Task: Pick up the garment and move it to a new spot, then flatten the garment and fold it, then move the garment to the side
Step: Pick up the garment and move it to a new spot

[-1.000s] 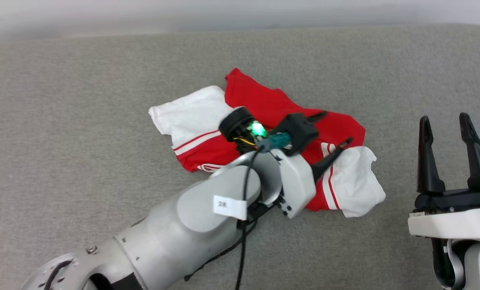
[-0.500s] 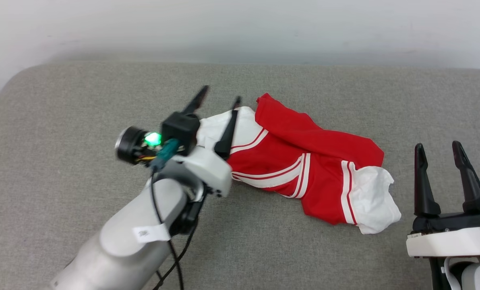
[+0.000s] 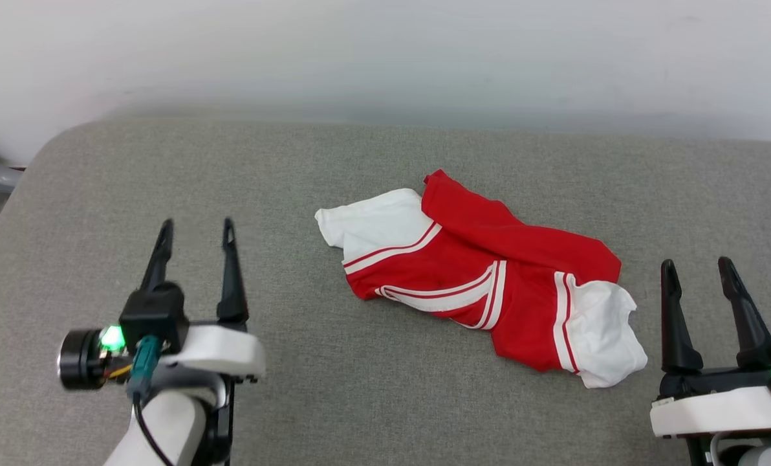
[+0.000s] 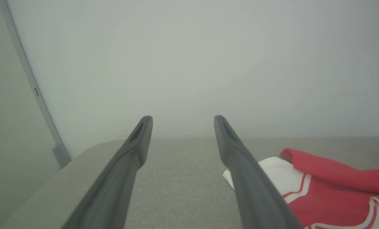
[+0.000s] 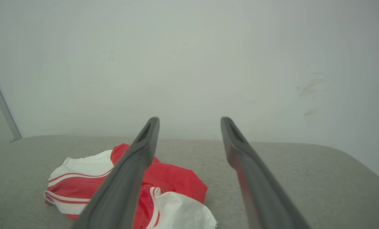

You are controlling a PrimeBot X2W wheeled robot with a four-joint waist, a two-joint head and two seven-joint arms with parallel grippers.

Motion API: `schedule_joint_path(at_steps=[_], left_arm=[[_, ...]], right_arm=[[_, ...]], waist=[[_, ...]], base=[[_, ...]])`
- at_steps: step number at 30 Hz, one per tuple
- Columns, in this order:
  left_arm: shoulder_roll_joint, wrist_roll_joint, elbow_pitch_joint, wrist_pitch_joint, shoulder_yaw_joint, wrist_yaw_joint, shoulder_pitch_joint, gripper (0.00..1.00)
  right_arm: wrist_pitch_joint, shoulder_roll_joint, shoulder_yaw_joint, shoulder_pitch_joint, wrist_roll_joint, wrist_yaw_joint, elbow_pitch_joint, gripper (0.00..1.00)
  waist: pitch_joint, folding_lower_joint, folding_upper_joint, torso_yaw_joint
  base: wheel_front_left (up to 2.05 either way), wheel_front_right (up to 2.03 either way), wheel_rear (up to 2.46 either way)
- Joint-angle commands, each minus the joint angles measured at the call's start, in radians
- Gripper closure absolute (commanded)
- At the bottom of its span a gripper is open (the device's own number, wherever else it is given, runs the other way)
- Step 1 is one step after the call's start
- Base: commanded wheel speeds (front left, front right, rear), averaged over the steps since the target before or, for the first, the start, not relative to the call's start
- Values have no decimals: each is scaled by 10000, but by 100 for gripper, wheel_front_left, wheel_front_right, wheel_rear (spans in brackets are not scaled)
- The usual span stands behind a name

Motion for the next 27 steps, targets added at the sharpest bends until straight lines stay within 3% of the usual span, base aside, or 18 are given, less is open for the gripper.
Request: schedule_joint_path(at_steps=[1, 8, 16, 27], left_arm=[[-132, 245, -148, -24, 253, -29, 381, 0], [-930, 1400, -831, -25, 1644, -736, 2052, 0], [-1429, 2184, -702, -25, 2086, -1552, 2774, 0], [-1851, 2890, -478, -26, 2580, -2279, 3281, 0]], right_arm=[[-24, 20, 10, 119, 32, -7, 42, 0], [-24, 20, 15, 417, 200, -7, 172, 0], [-24, 20, 52, 638, 280, -7, 284, 0], [-24, 20, 43, 870, 371, -7, 476, 0]], waist=[[-74, 1, 0, 4], [-327, 1, 0, -15], [-515, 1, 0, -8], [-735, 1, 0, -1]], base=[[0, 0, 0], [0, 0, 0], [0, 0, 0], [0, 0, 0]])
